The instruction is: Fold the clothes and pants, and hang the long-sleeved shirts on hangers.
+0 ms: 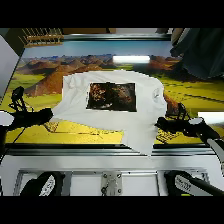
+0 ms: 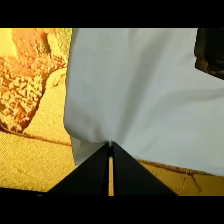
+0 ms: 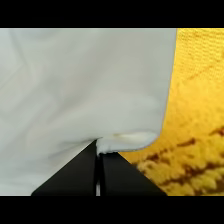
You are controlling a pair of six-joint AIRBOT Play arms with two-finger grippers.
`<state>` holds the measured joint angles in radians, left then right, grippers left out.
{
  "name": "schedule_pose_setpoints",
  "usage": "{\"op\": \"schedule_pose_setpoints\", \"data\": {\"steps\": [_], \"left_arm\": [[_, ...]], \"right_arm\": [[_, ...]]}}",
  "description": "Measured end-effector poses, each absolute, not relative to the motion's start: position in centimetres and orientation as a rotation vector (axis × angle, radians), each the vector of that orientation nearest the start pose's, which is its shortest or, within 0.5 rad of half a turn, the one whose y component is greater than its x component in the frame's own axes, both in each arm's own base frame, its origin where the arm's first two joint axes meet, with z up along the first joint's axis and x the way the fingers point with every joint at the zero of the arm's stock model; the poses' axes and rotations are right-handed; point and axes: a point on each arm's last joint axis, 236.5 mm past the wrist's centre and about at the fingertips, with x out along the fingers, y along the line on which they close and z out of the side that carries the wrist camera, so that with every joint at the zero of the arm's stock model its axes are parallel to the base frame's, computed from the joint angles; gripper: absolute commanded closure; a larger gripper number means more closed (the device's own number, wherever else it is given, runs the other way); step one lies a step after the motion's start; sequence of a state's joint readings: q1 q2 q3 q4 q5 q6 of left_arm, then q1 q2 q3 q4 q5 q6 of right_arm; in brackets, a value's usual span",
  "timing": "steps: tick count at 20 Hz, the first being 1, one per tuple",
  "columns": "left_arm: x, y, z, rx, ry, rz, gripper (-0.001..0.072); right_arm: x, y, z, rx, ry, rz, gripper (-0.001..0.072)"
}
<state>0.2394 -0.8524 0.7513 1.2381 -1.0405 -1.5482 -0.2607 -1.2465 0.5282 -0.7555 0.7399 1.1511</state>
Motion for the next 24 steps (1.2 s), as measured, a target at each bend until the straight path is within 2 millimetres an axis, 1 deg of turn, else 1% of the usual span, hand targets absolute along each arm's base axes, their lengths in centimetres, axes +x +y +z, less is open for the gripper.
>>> {"op": "schedule_pose_setpoints", "data": {"steps": [1,2,3,4,5,6,8,9,10,11,13,14,15,16,17,18,19,21,22,24], "left_arm": [[31.0,0.8,2.5,-0.424,1.072,0.042,0.0702],[31.5,1.0,3.3,-0.421,1.05,0.044,0.0703],[32.3,1.5,4.7,-0.417,1.008,0.05,0.0703],[33.1,2.0,6.4,-0.41,0.966,0.053,0.0702],[34.1,2.4,9.0,-0.399,0.909,0.054,0.0703],[35.0,2.8,11.9,-0.384,0.845,0.052,0.0702],[36.4,3.3,19.3,-0.344,0.693,0.04,0.0703],[36.6,3.3,23.3,-0.323,0.616,0.029,0.0702],[36.4,3.2,27.7,-0.298,0.529,0.019,0.0702],[35.8,3.0,31.9,-0.273,0.445,0.012,0.0702],[33.7,2.3,39.6,-0.221,0.289,-0.005,0.0702],[32.3,1.9,42.8,-0.197,0.218,-0.011,0.0702],[30.8,1.4,45.7,-0.178,0.151,-0.017,0.0702],[29.0,0.9,48.3,-0.162,0.085,-0.023,0.0702],[27.3,0.4,50.5,-0.147,0.027,-0.027,0.0702],[25.6,-0.1,52.3,-0.139,-0.025,-0.031,0.0703],[24.2,-0.5,53.5,-0.131,-0.064,-0.033,0.0703],[22.0,-1.1,54.8,-0.123,-0.12,-0.036,0.0703],[21.5,-1.2,55.0,-0.125,-0.135,-0.035,0.0703],[21.6,-1.0,54.3,-0.14,-0.133,-0.03,0.0703]], "right_arm": [[32.4,3.2,-10.9,0.685,1.184,0.076,0.0702],[33.5,2.9,-9.3,0.667,1.145,0.094,0.0702],[34.3,2.9,-7.5,0.639,1.119,0.128,0.0702],[35.3,2.7,-5.1,0.592,1.083,0.166,0.0702],[36.7,2.4,-1.9,0.54,1.025,0.196,0.0702],[37.7,2.2,1.6,0.49,0.966,0.227,0.0702],[39.4,2.1,10.3,0.382,0.81,0.278,0.0702],[39.6,2.0,15.0,0.338,0.72,0.286,0.0702],[39.5,2.1,20.0,0.293,0.623,0.292,0.0702],[38.8,2.3,24.8,0.256,0.528,0.294,0.0703],[36.4,3.0,33.1,0.191,0.351,0.294,0.0702],[34.7,3.5,36.7,0.167,0.27,0.295,0.0702],[33.0,4.0,39.5,0.151,0.204,0.294,0.0703],[31.3,4.4,41.8,0.139,0.145,0.292,0.0702],[29.5,4.9,43.9,0.133,0.087,0.292,0.0702],[28.0,5.3,45.4,0.133,0.046,0.292,0.0702],[26.5,5.7,46.6,0.138,0.01,0.293,0.0703],[24.2,6.3,48.3,0.15,-0.04,0.295,0.0703],[23.5,6.5,48.8,0.162,-0.057,0.296,0.0703],[22.7,6.7,49.3,0.202,-0.067,0.299,0.0703]]}}
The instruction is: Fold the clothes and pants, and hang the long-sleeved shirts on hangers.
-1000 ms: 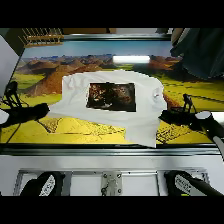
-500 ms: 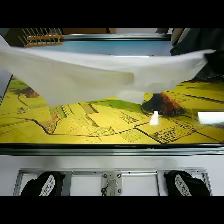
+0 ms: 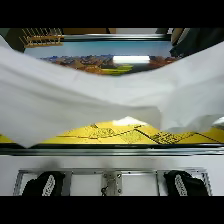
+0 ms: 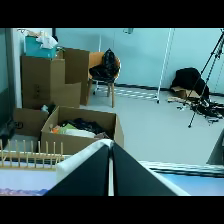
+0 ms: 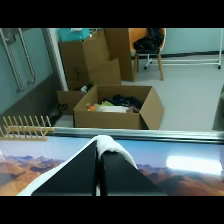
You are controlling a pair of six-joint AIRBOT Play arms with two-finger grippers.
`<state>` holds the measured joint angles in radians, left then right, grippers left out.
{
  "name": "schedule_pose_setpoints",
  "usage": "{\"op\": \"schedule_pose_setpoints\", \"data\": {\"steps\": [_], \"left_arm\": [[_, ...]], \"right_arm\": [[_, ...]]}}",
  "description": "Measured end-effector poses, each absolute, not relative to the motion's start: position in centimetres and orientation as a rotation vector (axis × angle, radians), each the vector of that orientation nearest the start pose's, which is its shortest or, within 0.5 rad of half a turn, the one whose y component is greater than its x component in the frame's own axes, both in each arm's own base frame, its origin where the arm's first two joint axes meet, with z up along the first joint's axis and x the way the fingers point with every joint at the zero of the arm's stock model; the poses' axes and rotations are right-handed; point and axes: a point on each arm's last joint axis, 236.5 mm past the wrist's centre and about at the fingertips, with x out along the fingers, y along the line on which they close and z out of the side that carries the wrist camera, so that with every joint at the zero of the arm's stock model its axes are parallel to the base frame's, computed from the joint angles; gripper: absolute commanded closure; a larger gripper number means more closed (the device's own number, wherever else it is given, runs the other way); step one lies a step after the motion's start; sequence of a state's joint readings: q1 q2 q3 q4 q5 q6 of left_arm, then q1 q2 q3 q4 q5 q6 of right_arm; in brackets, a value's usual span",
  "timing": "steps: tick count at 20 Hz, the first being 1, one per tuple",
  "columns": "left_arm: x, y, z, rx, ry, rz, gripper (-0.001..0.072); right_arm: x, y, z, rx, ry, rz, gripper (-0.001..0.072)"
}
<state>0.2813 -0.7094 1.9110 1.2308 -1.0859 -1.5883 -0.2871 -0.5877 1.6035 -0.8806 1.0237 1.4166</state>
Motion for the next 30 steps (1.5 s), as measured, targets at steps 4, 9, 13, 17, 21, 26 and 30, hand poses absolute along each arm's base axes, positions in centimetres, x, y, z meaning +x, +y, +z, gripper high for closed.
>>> {"op": "schedule_pose_setpoints", "data": {"steps": [4,9,13,17,21,26,30], "left_arm": [[26.8,0.6,48.8,-0.206,0.02,-0.011,0.0703],[37.4,3.3,33.5,-0.323,0.452,0.015,0.0703],[43.6,3.5,20.6,-0.437,0.76,-0.002,0.0703],[48.1,2.2,10.7,-0.491,0.93,-0.017,0.0703],[51.4,1.0,5.0,-0.509,0.975,-0.018,0.0703],[53.7,0.2,3.8,-0.503,0.98,-0.036,0.0703],[53.1,-0.1,3.5,-0.497,1.021,-0.045,0.0703]], "right_arm": [[25.3,6.3,46.0,0.304,0.09,0.298,0.0703],[34.3,4.0,33.9,0.406,0.546,0.25,0.0704],[41.5,2.2,21.1,0.43,0.902,0.174,0.0703],[46.9,1.5,11.2,0.458,1.064,0.125,0.0703],[50.7,0.6,6.3,0.476,1.06,0.079,0.0702],[52.6,-1.0,5.1,0.438,1.007,0.04,0.0704],[50.9,-2.7,4.2,0.341,1.056,-0.005,0.0705]]}}
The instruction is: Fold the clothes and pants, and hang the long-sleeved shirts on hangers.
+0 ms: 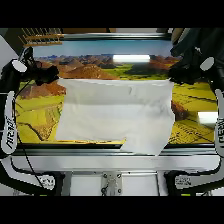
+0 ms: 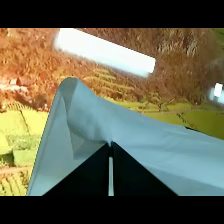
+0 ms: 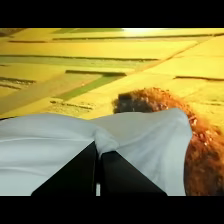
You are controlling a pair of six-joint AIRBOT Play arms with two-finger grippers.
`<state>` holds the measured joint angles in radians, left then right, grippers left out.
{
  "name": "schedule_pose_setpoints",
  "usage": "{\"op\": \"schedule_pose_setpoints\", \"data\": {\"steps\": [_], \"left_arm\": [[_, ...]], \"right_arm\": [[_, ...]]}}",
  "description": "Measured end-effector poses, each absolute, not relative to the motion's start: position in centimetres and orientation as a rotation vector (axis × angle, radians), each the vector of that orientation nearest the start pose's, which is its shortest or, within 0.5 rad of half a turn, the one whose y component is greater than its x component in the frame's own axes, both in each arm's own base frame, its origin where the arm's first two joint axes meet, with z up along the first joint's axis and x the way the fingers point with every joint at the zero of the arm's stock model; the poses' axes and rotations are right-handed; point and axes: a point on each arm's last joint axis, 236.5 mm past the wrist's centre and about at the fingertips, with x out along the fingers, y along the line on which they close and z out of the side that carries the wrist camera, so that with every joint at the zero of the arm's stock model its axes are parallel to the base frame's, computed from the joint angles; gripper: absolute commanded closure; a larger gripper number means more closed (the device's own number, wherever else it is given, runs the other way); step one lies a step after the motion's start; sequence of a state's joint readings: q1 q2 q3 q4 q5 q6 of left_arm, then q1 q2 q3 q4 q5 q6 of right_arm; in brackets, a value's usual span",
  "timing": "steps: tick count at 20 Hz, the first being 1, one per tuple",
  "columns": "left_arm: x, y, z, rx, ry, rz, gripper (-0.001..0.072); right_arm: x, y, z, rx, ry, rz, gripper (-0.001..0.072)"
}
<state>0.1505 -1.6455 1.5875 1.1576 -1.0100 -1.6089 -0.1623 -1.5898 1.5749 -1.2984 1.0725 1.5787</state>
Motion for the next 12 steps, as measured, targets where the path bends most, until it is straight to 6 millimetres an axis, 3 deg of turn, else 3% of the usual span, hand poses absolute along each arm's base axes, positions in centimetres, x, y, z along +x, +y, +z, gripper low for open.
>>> {"op": "schedule_pose_setpoints", "data": {"steps": [5,12], "left_arm": [[49.4,-0.8,-0.1,-0.451,1.121,-0.02,0.0703],[44.3,-1.8,-6.3,-0.45,1.241,0.012,0.0702]], "right_arm": [[46.0,-3.1,1.7,0.289,1.144,-0.041,0.0704],[38.8,-2.4,-4.8,0.289,1.295,-0.066,0.0699]]}}
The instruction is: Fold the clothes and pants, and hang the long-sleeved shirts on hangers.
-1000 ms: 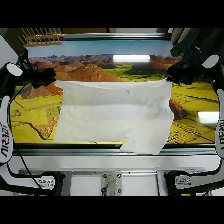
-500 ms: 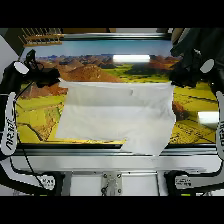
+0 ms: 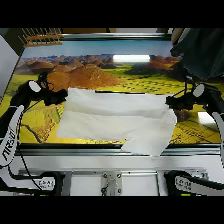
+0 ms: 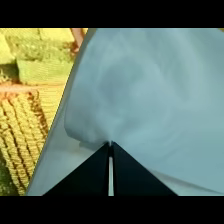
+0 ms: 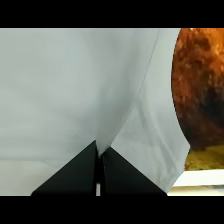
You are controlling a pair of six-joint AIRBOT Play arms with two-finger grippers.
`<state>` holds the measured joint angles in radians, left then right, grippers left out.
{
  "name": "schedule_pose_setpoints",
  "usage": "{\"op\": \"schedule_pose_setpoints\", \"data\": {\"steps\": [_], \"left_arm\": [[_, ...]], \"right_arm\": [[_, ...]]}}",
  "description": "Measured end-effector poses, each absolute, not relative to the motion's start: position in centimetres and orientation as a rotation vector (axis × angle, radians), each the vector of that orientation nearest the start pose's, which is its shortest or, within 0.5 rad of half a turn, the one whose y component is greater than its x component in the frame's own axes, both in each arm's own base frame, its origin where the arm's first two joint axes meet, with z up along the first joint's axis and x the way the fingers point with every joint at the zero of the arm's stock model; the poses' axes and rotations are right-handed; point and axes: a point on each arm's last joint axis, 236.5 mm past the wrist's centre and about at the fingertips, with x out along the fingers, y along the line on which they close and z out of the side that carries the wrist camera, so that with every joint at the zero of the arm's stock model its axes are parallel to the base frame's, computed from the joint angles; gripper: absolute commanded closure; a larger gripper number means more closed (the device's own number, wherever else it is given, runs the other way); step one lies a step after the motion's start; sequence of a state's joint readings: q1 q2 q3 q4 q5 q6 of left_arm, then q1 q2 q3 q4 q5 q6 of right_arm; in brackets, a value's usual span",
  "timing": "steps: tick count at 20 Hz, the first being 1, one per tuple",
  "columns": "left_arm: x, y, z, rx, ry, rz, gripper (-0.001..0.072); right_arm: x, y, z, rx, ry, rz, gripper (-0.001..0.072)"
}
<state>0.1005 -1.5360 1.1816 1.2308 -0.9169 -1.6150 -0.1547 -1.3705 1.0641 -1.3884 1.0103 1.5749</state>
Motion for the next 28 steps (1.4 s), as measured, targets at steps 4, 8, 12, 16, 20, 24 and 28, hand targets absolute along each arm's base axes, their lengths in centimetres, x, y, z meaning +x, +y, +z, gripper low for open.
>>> {"op": "schedule_pose_setpoints", "data": {"steps": [4,8,12,16,20,24,28], "left_arm": [[42.6,-2.0,-8.2,-0.456,1.28,0.024,0.0216],[42.4,-1.6,-6.1,-0.456,1.238,0.024,0.0198],[39.7,0.0,-2.3,-0.469,1.184,0.048,0.0198],[32.4,2.4,-3.8,-0.542,1.261,0.172,0.0198],[25.6,3.9,-7.0,-0.689,1.323,0.337,0.0198],[21.5,3.6,-9.8,-0.801,1.368,0.43,0.0198],[21.9,2.2,-10.9,-0.915,1.311,0.437,0.0198]], "right_arm": [[37.3,-2.0,-6.4,0.304,1.328,-0.068,0.0463],[37.3,-1.8,-5.2,0.321,1.296,-0.063,0.0235],[36.7,-2.2,-0.1,0.311,1.193,-0.061,0.0244],[35.6,-2.2,5.5,0.288,1.059,-0.052,0.0244],[34.7,-2.0,8.8,0.277,0.974,-0.045,0.0244],[34.5,-1.5,9.8,0.289,0.946,-0.031,0.0245],[34.4,-1.3,10.1,0.297,0.938,-0.025,0.0244]]}}
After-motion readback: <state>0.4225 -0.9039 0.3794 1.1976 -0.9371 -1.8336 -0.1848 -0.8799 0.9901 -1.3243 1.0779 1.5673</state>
